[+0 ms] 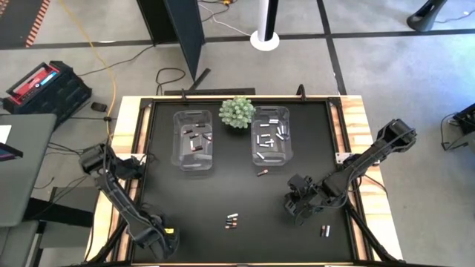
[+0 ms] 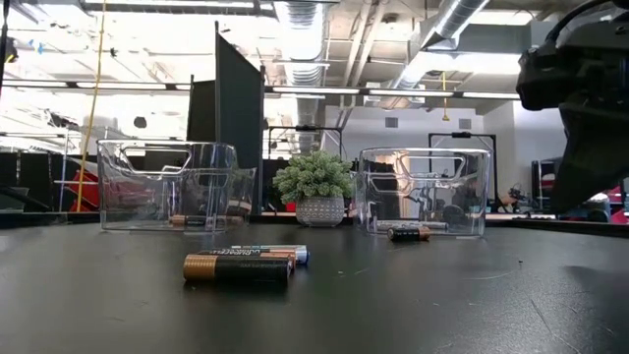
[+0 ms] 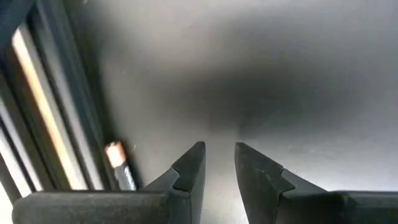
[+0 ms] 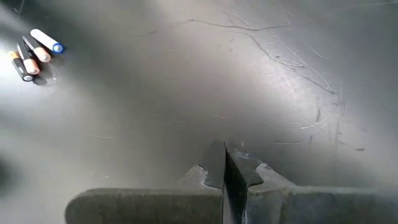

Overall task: Sort batteries
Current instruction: Put the black-brown battery into the left transparent bin

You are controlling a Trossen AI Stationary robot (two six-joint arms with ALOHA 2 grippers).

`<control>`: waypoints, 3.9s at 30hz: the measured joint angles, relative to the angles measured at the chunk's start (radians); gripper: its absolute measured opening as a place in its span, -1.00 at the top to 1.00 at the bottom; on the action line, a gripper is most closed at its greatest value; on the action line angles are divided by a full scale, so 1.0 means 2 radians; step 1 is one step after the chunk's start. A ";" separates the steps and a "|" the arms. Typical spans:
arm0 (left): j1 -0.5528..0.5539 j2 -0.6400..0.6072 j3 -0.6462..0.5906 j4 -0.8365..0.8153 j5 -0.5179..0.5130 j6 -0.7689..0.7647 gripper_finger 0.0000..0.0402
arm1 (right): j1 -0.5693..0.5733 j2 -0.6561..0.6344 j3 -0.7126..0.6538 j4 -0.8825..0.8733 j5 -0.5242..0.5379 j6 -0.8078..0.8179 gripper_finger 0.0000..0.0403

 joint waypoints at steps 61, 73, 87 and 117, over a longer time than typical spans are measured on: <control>0.014 0.001 -0.051 0.022 0.189 0.587 -0.42 | 0.000 0.000 0.000 0.028 0.004 0.081 0.91; 0.012 0.001 -0.062 0.058 0.222 0.566 -0.42 | 0.001 0.001 0.000 0.028 0.004 0.078 0.91; -0.014 0.018 -0.059 0.064 0.230 0.630 -0.42 | 0.003 0.112 0.000 0.176 0.003 0.082 0.91; 0.017 0.107 -0.010 -0.041 0.221 0.755 -0.05 | 0.008 0.127 0.000 0.246 -0.002 0.039 0.90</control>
